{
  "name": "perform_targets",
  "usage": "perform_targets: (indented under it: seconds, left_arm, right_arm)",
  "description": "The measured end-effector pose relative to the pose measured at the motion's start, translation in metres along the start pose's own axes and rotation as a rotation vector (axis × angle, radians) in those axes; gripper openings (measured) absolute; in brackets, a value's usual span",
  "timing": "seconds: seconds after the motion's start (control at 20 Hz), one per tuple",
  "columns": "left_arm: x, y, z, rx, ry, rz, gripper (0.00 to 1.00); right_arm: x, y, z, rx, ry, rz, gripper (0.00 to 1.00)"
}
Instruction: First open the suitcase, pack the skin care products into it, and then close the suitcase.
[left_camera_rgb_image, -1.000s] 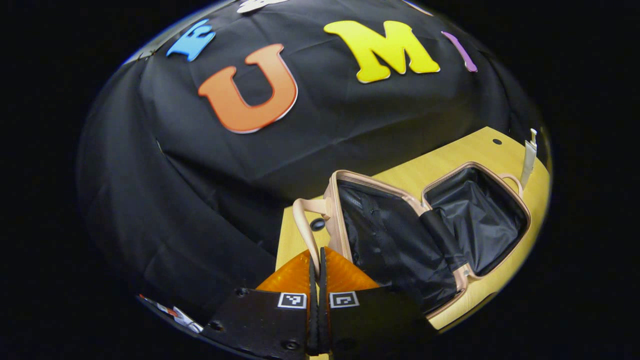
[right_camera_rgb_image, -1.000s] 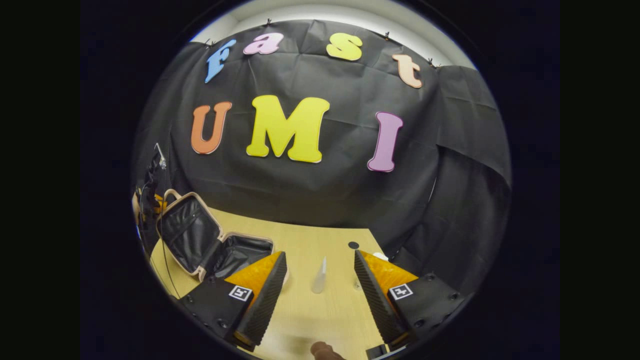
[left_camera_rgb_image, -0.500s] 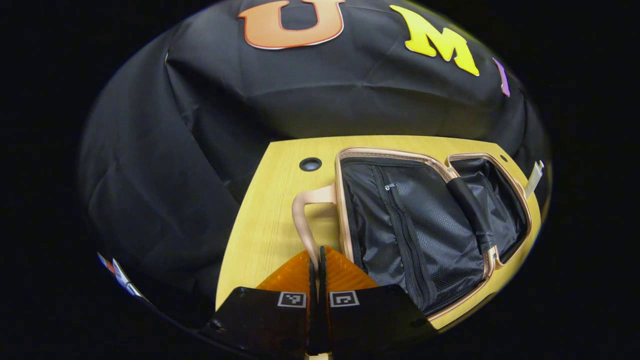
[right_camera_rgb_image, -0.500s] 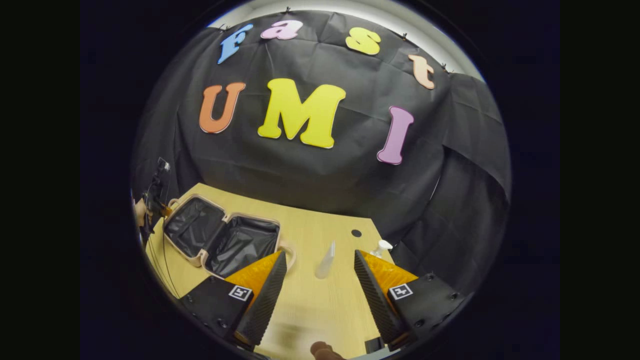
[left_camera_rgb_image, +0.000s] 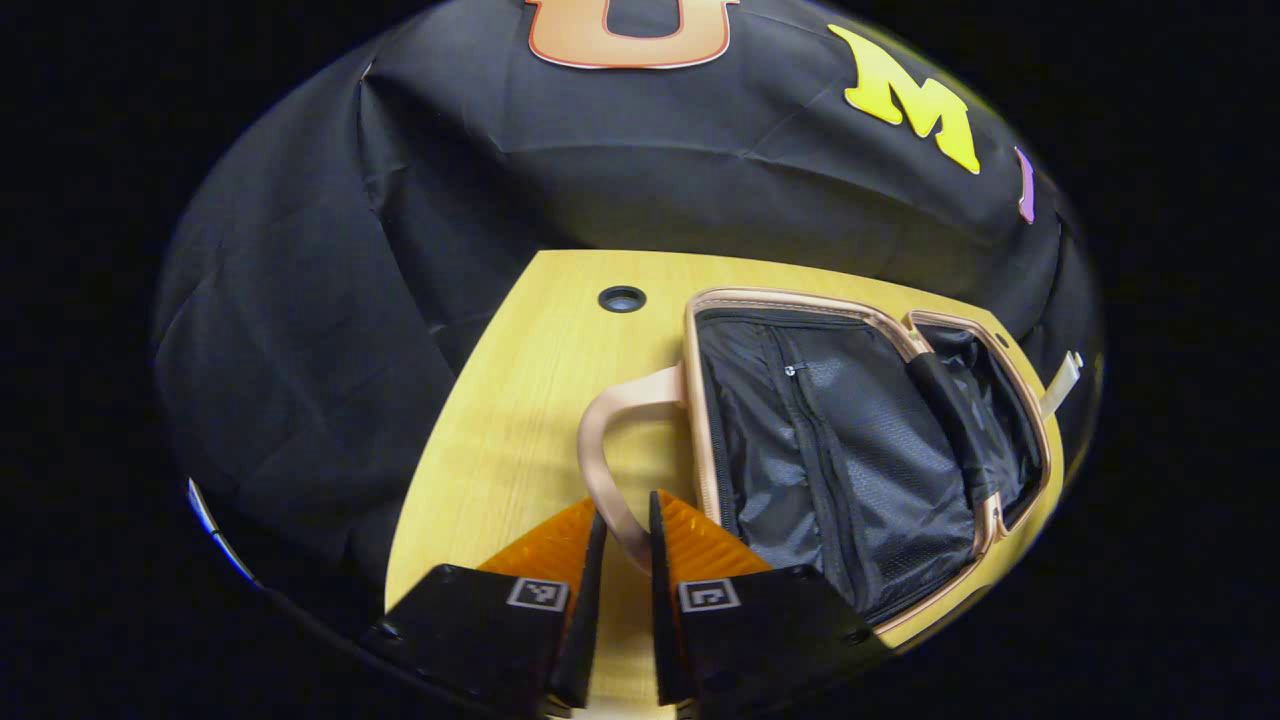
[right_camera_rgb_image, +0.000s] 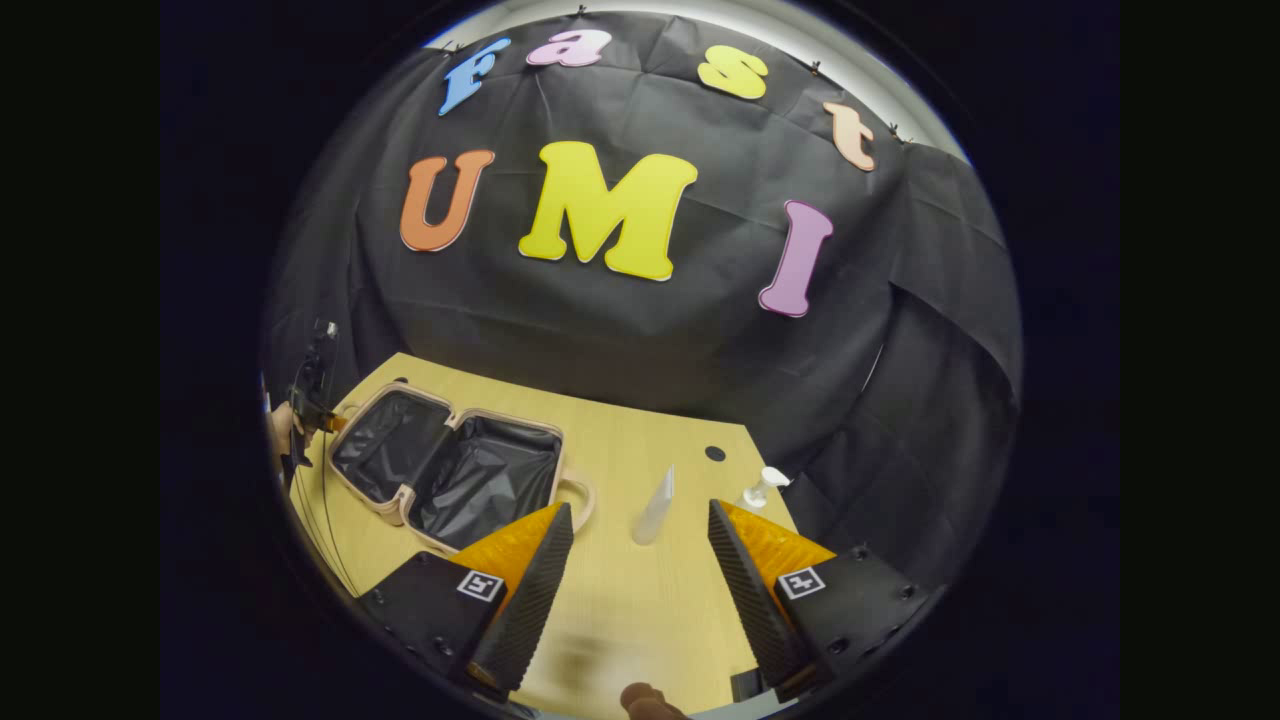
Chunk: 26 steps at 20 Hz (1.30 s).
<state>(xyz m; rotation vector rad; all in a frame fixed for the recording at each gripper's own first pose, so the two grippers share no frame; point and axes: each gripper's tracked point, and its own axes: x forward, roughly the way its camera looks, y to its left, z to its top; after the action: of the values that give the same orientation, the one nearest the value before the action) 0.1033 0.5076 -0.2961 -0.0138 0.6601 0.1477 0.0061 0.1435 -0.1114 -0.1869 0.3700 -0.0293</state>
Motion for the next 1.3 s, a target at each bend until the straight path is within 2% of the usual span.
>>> perform_targets:
  seconds: [0.05,0.15,0.2,0.25,0.3,0.35,0.45,0.5,0.55,0.6,0.85,1.05,1.3]
  left_arm:
    - [-0.002,0.007,0.001,0.017,-0.011,0.035,0.30]
    - [-0.011,0.012,0.002,0.034,-0.019,0.068,0.69]
    - [-0.016,0.010,0.005,0.033,-0.020,0.074,0.65]
    - [-0.025,0.007,0.007,0.032,-0.025,0.079,0.79]
    - [-0.031,0.002,0.010,0.029,-0.028,0.080,0.73]
    - [-0.040,-0.004,0.012,0.027,-0.037,0.082,0.80]
    - [-0.058,-0.023,0.020,0.040,-0.061,0.080,0.84]
    - [-0.065,-0.036,0.025,0.050,-0.071,0.079,0.94]
    - [-0.072,-0.051,0.026,0.061,-0.077,0.074,0.97]
    - [-0.077,-0.066,0.030,0.073,-0.085,0.066,0.90]
    - [-0.097,-0.180,0.033,0.097,-0.095,-0.020,0.91]
    - [-0.106,-0.295,0.035,0.120,-0.098,-0.141,0.93]
    - [-0.105,-0.436,0.031,0.197,-0.086,-0.292,0.94]
  right_arm:
    - [0.001,-0.001,-0.002,-0.003,-0.004,0.006,0.81]
    - [0.004,-0.003,-0.003,-0.014,-0.016,0.018,0.81]
    - [0.005,-0.004,-0.005,-0.020,-0.018,0.028,0.81]
    - [0.007,-0.006,-0.008,-0.022,-0.019,0.039,0.80]
    - [0.008,-0.009,-0.009,-0.019,-0.021,0.051,0.81]
    - [0.008,-0.012,-0.010,-0.013,-0.028,0.064,0.81]
    - [0.012,-0.023,-0.015,-0.011,-0.034,0.086,0.81]
    - [0.014,-0.029,-0.017,-0.016,-0.036,0.095,0.81]
    - [0.017,-0.037,-0.021,-0.023,-0.038,0.103,0.81]
    - [0.020,-0.045,-0.023,-0.026,-0.041,0.115,0.81]
    - [0.035,-0.089,-0.034,-0.023,-0.053,0.170,0.80]
    - [0.051,-0.130,-0.049,-0.028,-0.047,0.196,0.81]
    - [0.068,-0.189,-0.073,-0.026,-0.022,0.202,0.80]
